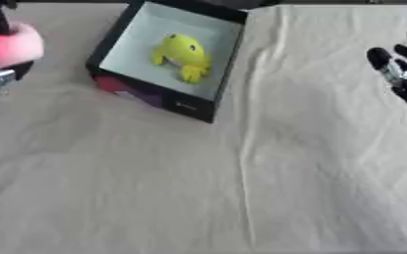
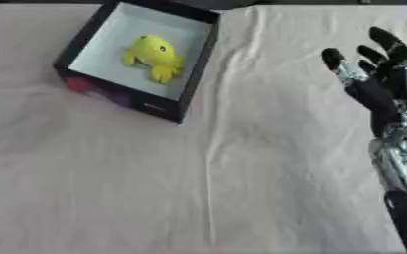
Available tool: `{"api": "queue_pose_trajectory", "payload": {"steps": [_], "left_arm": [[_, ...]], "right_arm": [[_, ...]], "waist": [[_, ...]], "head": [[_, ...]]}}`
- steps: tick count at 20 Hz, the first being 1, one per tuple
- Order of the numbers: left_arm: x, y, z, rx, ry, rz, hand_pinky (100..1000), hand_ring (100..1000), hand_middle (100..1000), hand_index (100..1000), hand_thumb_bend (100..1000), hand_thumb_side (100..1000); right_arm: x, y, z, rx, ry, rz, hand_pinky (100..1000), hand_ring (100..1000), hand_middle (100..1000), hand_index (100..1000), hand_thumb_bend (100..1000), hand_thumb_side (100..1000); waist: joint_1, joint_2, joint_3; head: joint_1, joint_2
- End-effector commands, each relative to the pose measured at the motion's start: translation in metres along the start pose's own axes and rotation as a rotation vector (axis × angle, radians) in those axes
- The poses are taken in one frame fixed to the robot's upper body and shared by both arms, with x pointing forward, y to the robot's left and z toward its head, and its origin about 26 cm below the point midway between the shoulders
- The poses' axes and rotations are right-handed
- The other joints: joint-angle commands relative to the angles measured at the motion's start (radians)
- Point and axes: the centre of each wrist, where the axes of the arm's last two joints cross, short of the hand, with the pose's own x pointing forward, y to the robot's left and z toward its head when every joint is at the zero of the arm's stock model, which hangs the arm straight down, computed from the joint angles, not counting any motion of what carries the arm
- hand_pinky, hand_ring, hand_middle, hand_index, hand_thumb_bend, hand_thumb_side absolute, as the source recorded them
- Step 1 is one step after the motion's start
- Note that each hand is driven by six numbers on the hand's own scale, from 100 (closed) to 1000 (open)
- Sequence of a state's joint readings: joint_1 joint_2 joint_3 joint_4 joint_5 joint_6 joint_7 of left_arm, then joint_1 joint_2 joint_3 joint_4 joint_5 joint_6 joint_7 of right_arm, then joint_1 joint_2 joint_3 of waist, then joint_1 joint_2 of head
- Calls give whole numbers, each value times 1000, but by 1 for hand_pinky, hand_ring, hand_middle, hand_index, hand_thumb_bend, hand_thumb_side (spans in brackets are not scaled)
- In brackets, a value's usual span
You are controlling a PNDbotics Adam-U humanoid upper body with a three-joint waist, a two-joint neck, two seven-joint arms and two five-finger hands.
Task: Pick up objects on the table and place them in the box.
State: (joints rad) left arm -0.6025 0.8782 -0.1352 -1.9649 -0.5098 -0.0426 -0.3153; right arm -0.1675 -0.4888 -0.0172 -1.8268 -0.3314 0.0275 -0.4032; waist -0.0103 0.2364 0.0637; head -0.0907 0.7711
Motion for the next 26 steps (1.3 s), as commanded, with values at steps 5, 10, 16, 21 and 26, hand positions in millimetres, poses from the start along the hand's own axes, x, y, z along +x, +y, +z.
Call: {"api": "queue_pose_trajectory", "payload": {"steps": [5, 10, 16, 21, 26], "left_arm": [[-28, 13, -41, -12, 3, 103, 737, 615, 604, 461, 310, 100], [-38, 3, -86, -18, -10, 107, 735, 618, 607, 468, 312, 100], [-52, -8, -130, 7, 17, 98, 729, 609, 604, 467, 294, 100], [-54, -25, -156, 14, 45, 156, 730, 599, 598, 465, 280, 100], [-42, -60, -173, -29, 57, 137, 726, 608, 603, 480, 291, 100]], "right_arm": [[9, -2, -7, 31, -30, 17, 929, 878, 913, 848, 736, 292], [12, 3, -10, 53, -38, 6, 930, 878, 913, 848, 734, 293], [16, 9, -14, 76, -52, -7, 930, 878, 913, 848, 732, 295], [21, 16, -17, 102, -65, -26, 931, 878, 913, 849, 730, 295], [22, 19, -19, 90, -70, -43, 931, 879, 915, 850, 727, 299]], "waist": [[12, -25, -17], [15, -17, -38], [21, -5, -66], [24, 9, -94], [20, 20, -114]], "head": [[10, -1], [22, -1], [40, -1], [55, -1], [64, -1]]}}
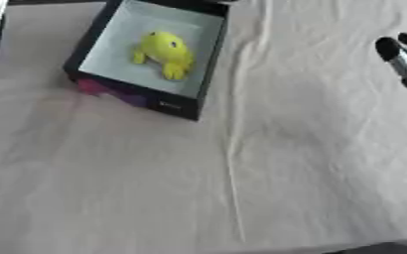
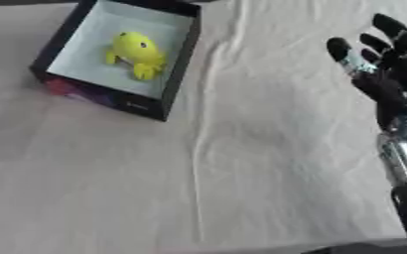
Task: Pick up objects on the table and place them in the box.
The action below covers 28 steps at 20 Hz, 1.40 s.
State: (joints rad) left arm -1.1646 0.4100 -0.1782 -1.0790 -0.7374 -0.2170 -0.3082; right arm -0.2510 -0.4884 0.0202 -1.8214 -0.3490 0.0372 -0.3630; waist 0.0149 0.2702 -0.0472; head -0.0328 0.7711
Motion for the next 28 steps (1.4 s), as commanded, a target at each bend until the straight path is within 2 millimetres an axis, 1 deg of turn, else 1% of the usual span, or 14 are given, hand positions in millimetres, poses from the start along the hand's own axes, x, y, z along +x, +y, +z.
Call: {"api": "queue_pose_trajectory", "payload": {"steps": [1, 5, 7, 8, 9, 10, 12, 15, 17, 19, 20, 23, 25, 28], "left_arm": [[4, -6, -8, 2, 7, -49, 725, 610, 604, 482, 295, 100], [6, -29, -12, -25, 29, -98, 726, 615, 609, 497, 317, 100], [5, -38, -12, -28, 47, -116, 731, 623, 621, 538, 360, 100], [3, -41, -12, -33, 54, -124, 757, 661, 681, 715, 498, 100], [2, -43, -12, -35, 57, -132, 767, 675, 702, 757, 543, 100], [1, -43, -11, -33, 59, -139, 795, 715, 747, 836, 669, 274], [-3, -42, -9, -25, 66, -146, 819, 736, 768, 889, 808, 421], [-7, -39, -6, -9, 71, -131, 825, 735, 772, 903, 869, 532], [-8, -33, -3, 23, 70, -93, 819, 716, 759, 881, 835, 536], [-8, -18, 4, 100, 63, -32, 807, 684, 734, 847, 766, 511], [-6, -8, 9, 147, 55, -1, 798, 663, 715, 825, 700, 471], [-5, 27, 39, 285, 22, 87, 788, 646, 697, 799, 661, 447], [-6, 45, 63, 334, 23, 115, 784, 637, 689, 790, 643, 430], [-8, 62, 102, 412, 28, 169, 764, 619, 680, 778, 631, 424]], "right_arm": [[8, -1, -5, -1, -30, -4, 932, 879, 914, 850, 726, 300], [9, 2, -5, 1, -34, -15, 932, 880, 915, 850, 726, 299], [8, 3, -5, 2, -33, -18, 932, 880, 915, 850, 726, 299], [8, 3, -5, 2, -32, -19, 932, 879, 915, 850, 726, 298], [8, 2, -5, 2, -31, -18, 932, 879, 915, 850, 726, 298], [8, 2, -5, 1, -30, -17, 933, 880, 915, 850, 726, 297], [7, 1, -4, 0, -26, -14, 933, 880, 915, 850, 732, 294], [6, 0, -3, -1, -22, -11, 933, 880, 915, 850, 726, 298], [5, 0, -3, -4, -20, -10, 933, 880, 915, 851, 726, 299], [5, -2, -2, -7, -18, -7, 934, 880, 915, 851, 726, 301], [4, -3, -1, -11, -17, -5, 933, 880, 915, 851, 725, 303], [3, -8, 1, -29, -15, 8, 933, 880, 915, 851, 725, 303], [3, -12, 3, -42, -14, 16, 933, 880, 915, 851, 725, 305], [3, -15, 4, -60, -16, 21, 933, 880, 915, 851, 725, 309]], "waist": [[-5, -12, -5], [-8, -6, -12], [-9, -3, -15], [-9, -3, -15], [-9, -3, -15], [-9, -3, -14], [-8, -5, -12], [-9, -9, -7], [-11, -14, -2], [-12, -19, 5], [-13, -22, 10], [-14, -32, 35], [-15, -38, 50], [-20, -45, 67]], "head": [[8, -1], [14, -2], [16, -4], [17, -4], [17, -3], [16, -2], [14, -1], [10, -1], [7, -1], [-1, -1], [-7, -1], [-35, -1], [-51, -1], [-69, -1]]}}
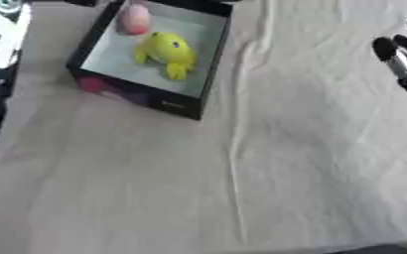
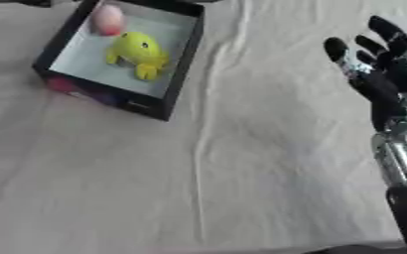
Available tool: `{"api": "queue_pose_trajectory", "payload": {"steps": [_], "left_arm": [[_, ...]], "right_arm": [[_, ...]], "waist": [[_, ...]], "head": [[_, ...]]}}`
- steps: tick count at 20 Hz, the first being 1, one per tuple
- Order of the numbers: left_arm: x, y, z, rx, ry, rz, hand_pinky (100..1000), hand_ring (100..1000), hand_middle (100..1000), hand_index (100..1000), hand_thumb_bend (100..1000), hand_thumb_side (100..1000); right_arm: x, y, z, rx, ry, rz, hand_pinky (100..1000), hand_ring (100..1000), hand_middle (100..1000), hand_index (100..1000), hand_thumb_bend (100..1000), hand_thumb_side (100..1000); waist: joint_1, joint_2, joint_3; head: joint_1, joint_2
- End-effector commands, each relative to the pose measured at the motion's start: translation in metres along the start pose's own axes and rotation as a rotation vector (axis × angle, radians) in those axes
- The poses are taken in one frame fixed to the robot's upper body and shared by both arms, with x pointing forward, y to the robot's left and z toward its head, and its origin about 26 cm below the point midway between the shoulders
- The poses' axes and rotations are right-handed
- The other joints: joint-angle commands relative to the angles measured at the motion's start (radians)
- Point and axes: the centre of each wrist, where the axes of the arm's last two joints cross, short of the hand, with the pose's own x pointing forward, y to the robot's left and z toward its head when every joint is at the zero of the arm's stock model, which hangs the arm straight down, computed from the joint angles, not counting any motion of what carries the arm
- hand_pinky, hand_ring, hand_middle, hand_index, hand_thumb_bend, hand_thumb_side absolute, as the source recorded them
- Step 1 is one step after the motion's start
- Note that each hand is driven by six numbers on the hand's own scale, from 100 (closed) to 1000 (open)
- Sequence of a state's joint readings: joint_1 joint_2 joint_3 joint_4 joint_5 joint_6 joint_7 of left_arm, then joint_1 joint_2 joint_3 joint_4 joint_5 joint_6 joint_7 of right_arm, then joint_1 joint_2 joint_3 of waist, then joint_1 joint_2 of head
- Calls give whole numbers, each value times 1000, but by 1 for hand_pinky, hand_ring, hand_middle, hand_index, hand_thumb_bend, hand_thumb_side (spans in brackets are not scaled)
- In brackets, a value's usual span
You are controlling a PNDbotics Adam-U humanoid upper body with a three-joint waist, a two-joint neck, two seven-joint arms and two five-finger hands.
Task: Pick up objects on the table and place them in the box.
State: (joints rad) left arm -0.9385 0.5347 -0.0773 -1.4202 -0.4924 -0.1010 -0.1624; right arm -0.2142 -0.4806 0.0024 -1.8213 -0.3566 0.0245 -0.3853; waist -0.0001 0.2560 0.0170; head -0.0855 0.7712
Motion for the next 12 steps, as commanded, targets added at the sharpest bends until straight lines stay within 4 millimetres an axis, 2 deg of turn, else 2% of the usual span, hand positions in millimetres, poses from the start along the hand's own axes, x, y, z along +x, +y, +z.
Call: {"api": "queue_pose_trajectory", "payload": {"steps": [1, 4, 6, 7, 9, 12], "left_arm": [[12, 52, 24, 129, -27, 31, 759, 615, 678, 776, 621, 414], [19, 66, 54, 209, -32, 100, 757, 609, 680, 772, 603, 395], [23, 70, 66, 230, -34, 141, 757, 609, 680, 772, 603, 395], [24, 70, 70, 233, -27, 151, 757, 608, 681, 771, 597, 387], [16, 66, 94, 250, 25, 162, 756, 602, 677, 766, 593, 385], [13, 57, 120, 290, 74, 200, 753, 595, 670, 757, 581, 375]], "right_arm": [[10, -8, -4, -16, -37, 26, 933, 880, 914, 850, 725, 309], [10, -10, -3, -27, -40, 25, 933, 880, 914, 850, 725, 313], [11, -10, -3, -31, -42, 24, 933, 880, 914, 850, 725, 313], [11, -11, -3, -33, -44, 24, 933, 880, 914, 850, 725, 315], [13, -12, -3, -42, -51, 23, 933, 880, 914, 850, 725, 316], [15, -12, -3, -51, -63, 17, 933, 880, 914, 850, 724, 320]], "waist": [[-7, -33, 8], [-15, -38, 19], [-18, -39, 21], [-19, -39, 24], [-28, -40, 31], [-37, -38, 35]], "head": [[-22, -1], [-32, -1], [-35, -1], [-37, -1], [-44, -1], [-44, -1]]}}
